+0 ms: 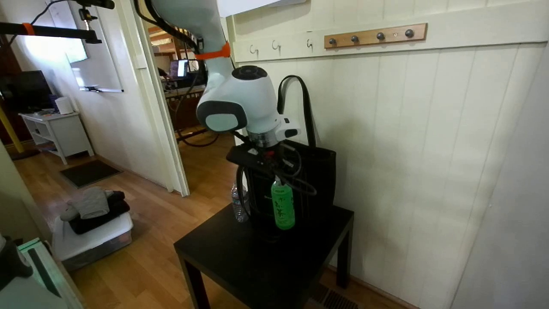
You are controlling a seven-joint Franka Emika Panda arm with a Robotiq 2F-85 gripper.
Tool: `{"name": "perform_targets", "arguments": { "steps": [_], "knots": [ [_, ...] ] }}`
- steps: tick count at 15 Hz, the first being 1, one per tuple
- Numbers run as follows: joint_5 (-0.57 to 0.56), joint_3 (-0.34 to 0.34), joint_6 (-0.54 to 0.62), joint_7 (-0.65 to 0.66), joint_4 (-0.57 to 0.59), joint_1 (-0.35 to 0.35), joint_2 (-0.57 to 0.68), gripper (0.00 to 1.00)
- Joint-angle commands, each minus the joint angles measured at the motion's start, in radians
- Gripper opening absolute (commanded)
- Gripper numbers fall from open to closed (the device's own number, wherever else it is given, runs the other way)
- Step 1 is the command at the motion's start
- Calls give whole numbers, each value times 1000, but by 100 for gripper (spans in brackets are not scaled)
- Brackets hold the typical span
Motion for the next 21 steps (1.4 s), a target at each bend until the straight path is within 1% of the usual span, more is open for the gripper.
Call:
{"name": "perform_targets", "arguments": {
  "steps": [1,4,7,11,15,21],
  "knots": [
    [-12,59,82,-35,71,-58,128,12],
    [-40,82,109,-41,110,-94,208,12],
    [-64,76,108,-44,135,-103,258,12],
    [-101,86,93,-51,166,-132,312,12],
    [-132,83,93,-47,194,-137,359,12],
    [-150,54,54,-41,208,-118,384,12]
  ]
}}
